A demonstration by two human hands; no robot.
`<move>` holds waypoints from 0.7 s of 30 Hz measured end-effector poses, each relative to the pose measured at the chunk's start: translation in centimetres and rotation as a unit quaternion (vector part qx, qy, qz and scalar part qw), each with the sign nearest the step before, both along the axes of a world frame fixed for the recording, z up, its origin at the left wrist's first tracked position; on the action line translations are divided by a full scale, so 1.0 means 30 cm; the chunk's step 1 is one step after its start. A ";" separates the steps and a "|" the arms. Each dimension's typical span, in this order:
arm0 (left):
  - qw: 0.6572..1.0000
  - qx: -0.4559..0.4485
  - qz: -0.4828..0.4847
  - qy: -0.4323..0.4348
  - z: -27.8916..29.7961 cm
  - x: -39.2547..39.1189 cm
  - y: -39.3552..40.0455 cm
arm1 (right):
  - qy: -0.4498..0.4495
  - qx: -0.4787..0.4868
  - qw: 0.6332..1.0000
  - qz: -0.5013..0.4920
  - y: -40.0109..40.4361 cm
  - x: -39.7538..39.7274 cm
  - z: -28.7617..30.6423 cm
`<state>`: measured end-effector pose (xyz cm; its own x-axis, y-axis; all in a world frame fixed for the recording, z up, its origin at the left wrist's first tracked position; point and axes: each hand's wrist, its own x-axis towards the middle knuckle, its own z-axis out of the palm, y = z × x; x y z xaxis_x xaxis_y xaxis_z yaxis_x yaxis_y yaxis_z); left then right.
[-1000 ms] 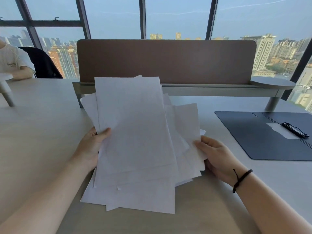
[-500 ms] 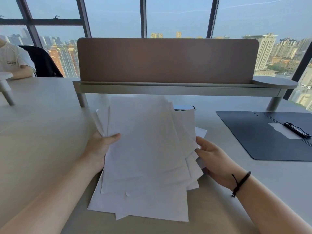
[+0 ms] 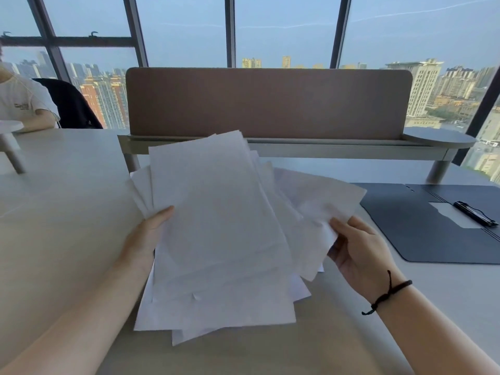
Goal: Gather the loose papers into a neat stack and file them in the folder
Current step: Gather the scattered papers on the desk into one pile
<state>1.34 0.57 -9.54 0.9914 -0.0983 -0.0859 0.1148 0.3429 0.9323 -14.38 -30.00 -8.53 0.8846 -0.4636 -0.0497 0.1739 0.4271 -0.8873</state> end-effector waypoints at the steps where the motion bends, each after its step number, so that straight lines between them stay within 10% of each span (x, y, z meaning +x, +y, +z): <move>1: 1.000 -0.005 0.003 0.000 -0.002 -0.004 -0.002 | -0.022 0.035 0.999 0.010 0.001 0.003 -0.007; 11: 0.999 -0.033 -0.023 -0.023 0.012 -0.043 -0.043 | -0.034 0.139 0.976 0.163 0.095 0.011 -0.054; 21: 0.999 0.006 -0.022 -0.028 0.001 -0.076 -0.109 | 0.047 0.031 0.973 0.225 0.154 -0.013 -0.139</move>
<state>-0.93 -2.70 -9.50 0.9894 -0.1419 -0.0324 0.0778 0.3276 0.9416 -14.78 -25.39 -12.71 0.9876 -0.0232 -0.1553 -0.1237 0.4944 -0.8604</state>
